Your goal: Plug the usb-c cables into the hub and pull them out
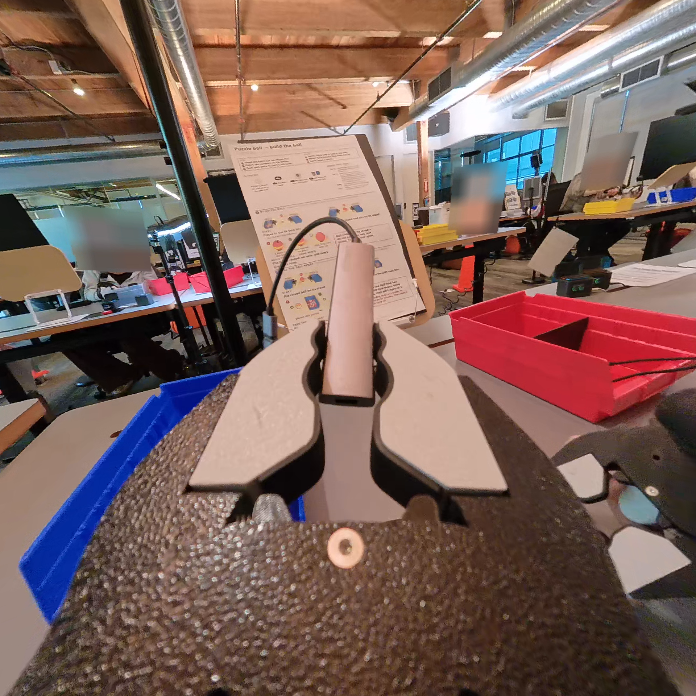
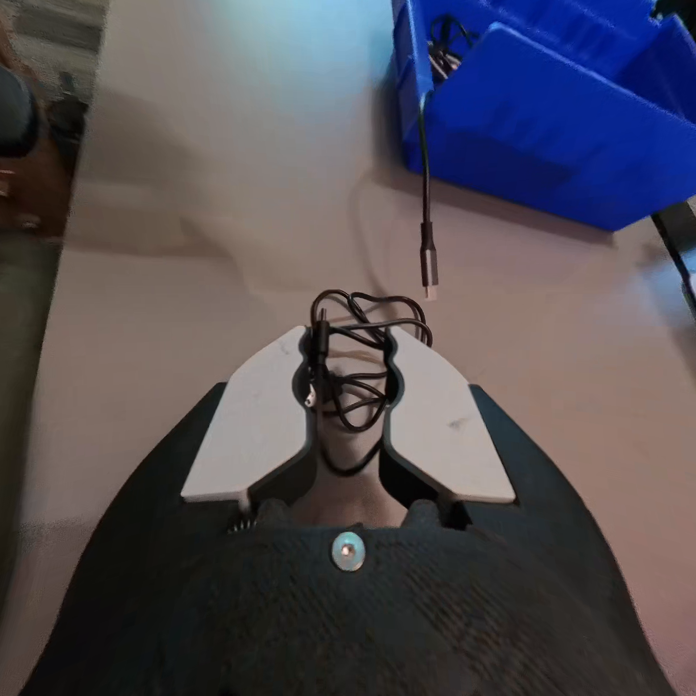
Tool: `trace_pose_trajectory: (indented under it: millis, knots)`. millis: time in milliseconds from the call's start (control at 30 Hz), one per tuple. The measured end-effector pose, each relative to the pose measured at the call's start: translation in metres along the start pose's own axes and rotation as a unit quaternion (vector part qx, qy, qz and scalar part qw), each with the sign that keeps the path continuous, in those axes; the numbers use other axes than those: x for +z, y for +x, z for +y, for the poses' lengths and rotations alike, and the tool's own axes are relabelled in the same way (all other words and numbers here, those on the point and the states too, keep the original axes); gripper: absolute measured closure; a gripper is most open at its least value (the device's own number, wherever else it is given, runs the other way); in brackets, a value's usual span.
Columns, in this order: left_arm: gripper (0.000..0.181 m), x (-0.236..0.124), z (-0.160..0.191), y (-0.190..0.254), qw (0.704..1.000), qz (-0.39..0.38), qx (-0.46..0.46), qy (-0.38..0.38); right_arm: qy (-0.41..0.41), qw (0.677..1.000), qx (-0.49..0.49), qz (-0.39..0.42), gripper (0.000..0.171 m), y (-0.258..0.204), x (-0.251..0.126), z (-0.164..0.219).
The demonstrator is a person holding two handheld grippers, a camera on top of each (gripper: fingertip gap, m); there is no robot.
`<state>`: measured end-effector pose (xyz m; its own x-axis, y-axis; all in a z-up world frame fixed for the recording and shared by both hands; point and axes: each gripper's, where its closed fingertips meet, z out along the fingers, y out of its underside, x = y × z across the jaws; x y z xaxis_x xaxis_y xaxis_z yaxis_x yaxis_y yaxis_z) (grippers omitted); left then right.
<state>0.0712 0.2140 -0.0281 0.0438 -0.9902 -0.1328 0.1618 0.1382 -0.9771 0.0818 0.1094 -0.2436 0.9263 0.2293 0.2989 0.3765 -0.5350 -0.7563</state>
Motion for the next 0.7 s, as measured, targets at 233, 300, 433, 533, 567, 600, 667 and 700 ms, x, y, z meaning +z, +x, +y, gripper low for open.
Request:
trace_pose_trajectory:
  millis: [233,300,433,533,567,600,667,700]
  knots:
    - [0.158,0.002,0.003,0.002,1.0,0.007,0.001,-0.005,-0.065,0.997,0.029,-0.001,0.097,-0.003,0.012,0.017]
    - [0.158,0.002,0.004,0.002,1.0,0.008,-0.001,-0.007,-0.083,0.995,0.049,-0.014,0.099,-0.006,0.015,0.023]
    - [0.158,0.005,0.008,0.006,1.0,0.015,-0.004,-0.014,-0.105,0.985,0.135,-0.011,0.107,0.001,0.017,0.032]
    - [0.158,0.006,0.01,0.007,1.0,0.016,-0.002,-0.017,-0.112,0.975,0.19,-0.022,0.121,0.003,0.013,0.039]
    - [0.158,0.007,0.011,0.007,1.0,0.017,-0.003,-0.018,-0.112,0.975,0.19,-0.019,0.125,0.004,0.012,0.04]
    - [0.158,0.007,0.011,0.007,1.0,0.017,-0.004,-0.017,-0.114,0.976,0.186,-0.023,0.138,0.003,0.01,0.041]
    - [0.158,0.007,0.011,0.007,1.0,0.016,-0.007,-0.017,-0.118,0.978,0.165,-0.035,0.158,0.001,0.009,0.041]
    - [0.158,0.006,0.011,0.007,1.0,0.017,-0.008,-0.017,-0.115,0.981,0.154,-0.036,0.16,0.0,0.009,0.041]
